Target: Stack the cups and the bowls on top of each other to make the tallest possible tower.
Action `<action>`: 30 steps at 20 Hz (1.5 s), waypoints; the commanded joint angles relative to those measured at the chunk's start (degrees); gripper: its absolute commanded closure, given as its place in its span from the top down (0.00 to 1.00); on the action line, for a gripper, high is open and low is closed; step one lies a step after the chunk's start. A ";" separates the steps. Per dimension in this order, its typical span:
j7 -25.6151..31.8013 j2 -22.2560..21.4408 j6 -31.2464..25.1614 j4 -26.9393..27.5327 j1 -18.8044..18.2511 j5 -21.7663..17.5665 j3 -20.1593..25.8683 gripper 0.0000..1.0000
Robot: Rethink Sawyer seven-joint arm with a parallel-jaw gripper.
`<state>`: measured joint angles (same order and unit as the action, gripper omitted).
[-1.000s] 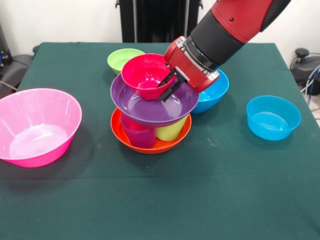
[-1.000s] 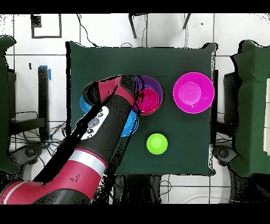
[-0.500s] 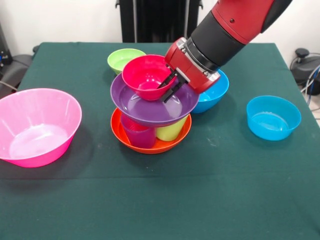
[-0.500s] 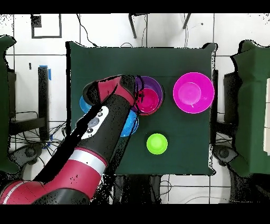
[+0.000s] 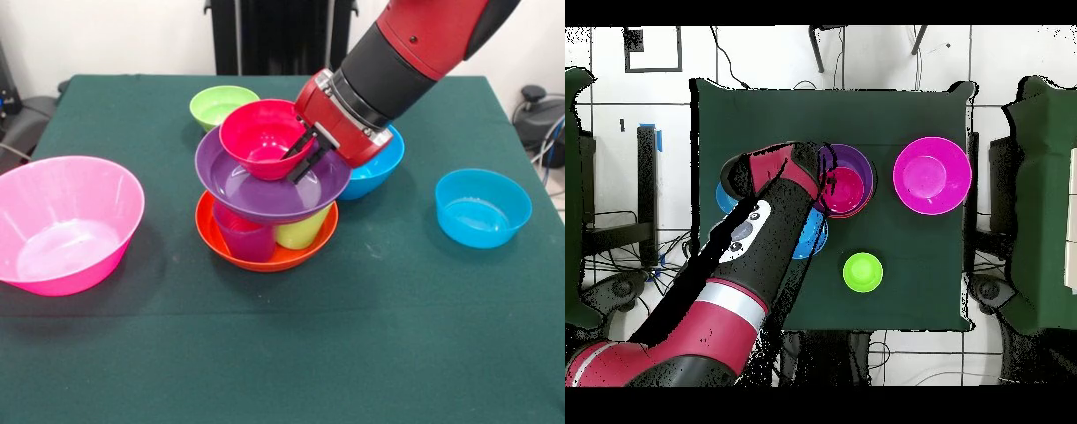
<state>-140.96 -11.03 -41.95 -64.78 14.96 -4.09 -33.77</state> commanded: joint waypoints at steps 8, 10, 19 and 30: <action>2.67 0.98 3.98 3.49 -0.38 -2.22 8.47 0.00; 2.85 0.96 4.01 3.58 -0.45 -2.27 8.51 0.00; 2.17 1.36 4.29 4.17 0.00 -2.57 7.56 1.00; 4.95 -0.25 -0.58 4.76 -0.13 -2.45 7.53 1.00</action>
<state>-140.96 -10.95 -40.88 -62.41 14.96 -4.10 -33.61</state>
